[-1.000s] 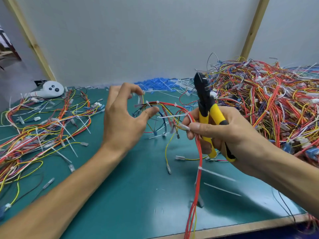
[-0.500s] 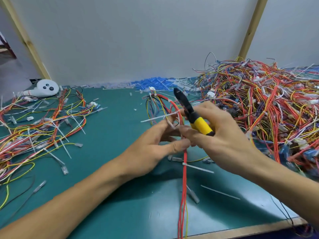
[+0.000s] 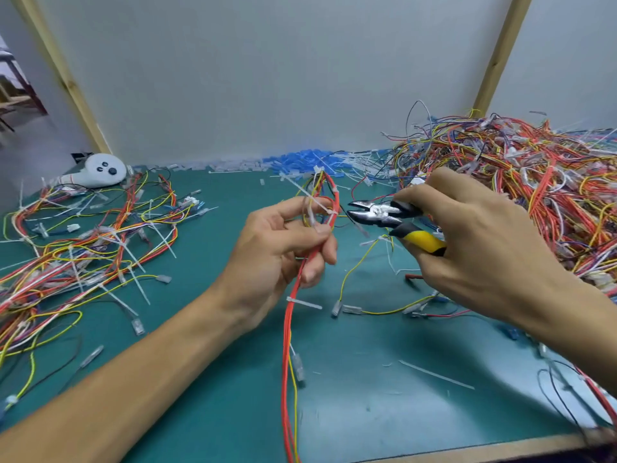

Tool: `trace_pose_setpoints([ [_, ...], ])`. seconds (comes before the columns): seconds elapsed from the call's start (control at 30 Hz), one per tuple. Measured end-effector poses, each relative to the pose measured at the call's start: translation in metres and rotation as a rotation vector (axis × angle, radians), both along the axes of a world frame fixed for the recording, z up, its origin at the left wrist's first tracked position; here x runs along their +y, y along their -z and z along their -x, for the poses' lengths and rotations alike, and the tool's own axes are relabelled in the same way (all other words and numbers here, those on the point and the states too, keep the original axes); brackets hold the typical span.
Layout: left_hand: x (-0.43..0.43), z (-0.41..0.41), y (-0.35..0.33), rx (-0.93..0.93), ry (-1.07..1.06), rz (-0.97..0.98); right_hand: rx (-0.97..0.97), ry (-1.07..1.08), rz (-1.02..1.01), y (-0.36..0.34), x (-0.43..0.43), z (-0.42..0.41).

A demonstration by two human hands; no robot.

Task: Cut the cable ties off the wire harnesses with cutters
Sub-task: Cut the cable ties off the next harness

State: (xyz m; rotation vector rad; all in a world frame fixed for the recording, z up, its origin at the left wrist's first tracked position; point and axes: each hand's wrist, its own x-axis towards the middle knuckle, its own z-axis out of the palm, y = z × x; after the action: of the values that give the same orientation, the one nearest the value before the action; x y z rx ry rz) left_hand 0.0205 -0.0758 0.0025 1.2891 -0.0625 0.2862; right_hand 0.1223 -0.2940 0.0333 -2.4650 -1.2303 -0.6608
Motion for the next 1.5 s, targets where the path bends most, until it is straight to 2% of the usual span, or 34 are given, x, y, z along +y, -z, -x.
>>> trace_pose_setpoints([
  [0.2,0.0,0.001,0.002,0.009,-0.062,-0.188,-0.057,0.006,0.143,-0.002,0.001,0.004],
  [0.4,-0.009,0.006,0.004,-0.032,-0.127,-0.511,-0.032,-0.011,0.216,0.002,0.004,0.004],
  [0.5,-0.009,0.006,0.005,-0.057,-0.133,-0.544,0.007,0.0,0.257,0.002,0.005,0.011],
  [0.63,-0.01,0.004,0.005,-0.086,-0.096,-0.446,0.242,0.005,0.223,-0.002,0.002,0.003],
  [0.73,-0.006,0.003,0.003,-0.094,-0.079,-0.386,0.637,-0.07,0.103,-0.006,-0.001,0.0],
  [0.83,-0.002,0.003,0.005,-0.076,-0.133,-0.415,1.007,-0.135,0.061,-0.007,-0.003,0.001],
  [0.9,-0.001,0.004,0.006,-0.091,-0.185,-0.537,1.096,-0.15,0.045,-0.008,-0.002,0.0],
  [0.97,-0.001,0.004,0.008,-0.109,-0.217,-0.648,1.105,-0.153,0.012,-0.009,0.0,0.0],
  [1.07,0.0,0.003,0.01,-0.124,-0.222,-0.696,1.125,-0.162,-0.019,-0.006,0.0,0.001],
  [1.23,-0.006,0.002,0.011,-0.174,-0.27,-0.733,1.301,-0.203,0.029,-0.008,-0.003,-0.004],
  [1.3,-0.005,0.001,0.011,-0.158,-0.268,-0.716,1.304,-0.231,0.021,-0.008,-0.005,-0.006],
  [1.37,-0.003,-0.001,0.014,-0.12,-0.258,-0.692,1.201,-0.243,0.014,-0.003,-0.006,-0.006],
  [1.43,-0.002,-0.002,0.017,-0.114,-0.273,-0.687,0.973,-0.255,0.021,0.003,-0.004,-0.005],
  [1.5,-0.001,-0.001,0.019,-0.14,-0.309,-0.708,0.66,-0.284,0.023,0.008,-0.003,-0.005],
])
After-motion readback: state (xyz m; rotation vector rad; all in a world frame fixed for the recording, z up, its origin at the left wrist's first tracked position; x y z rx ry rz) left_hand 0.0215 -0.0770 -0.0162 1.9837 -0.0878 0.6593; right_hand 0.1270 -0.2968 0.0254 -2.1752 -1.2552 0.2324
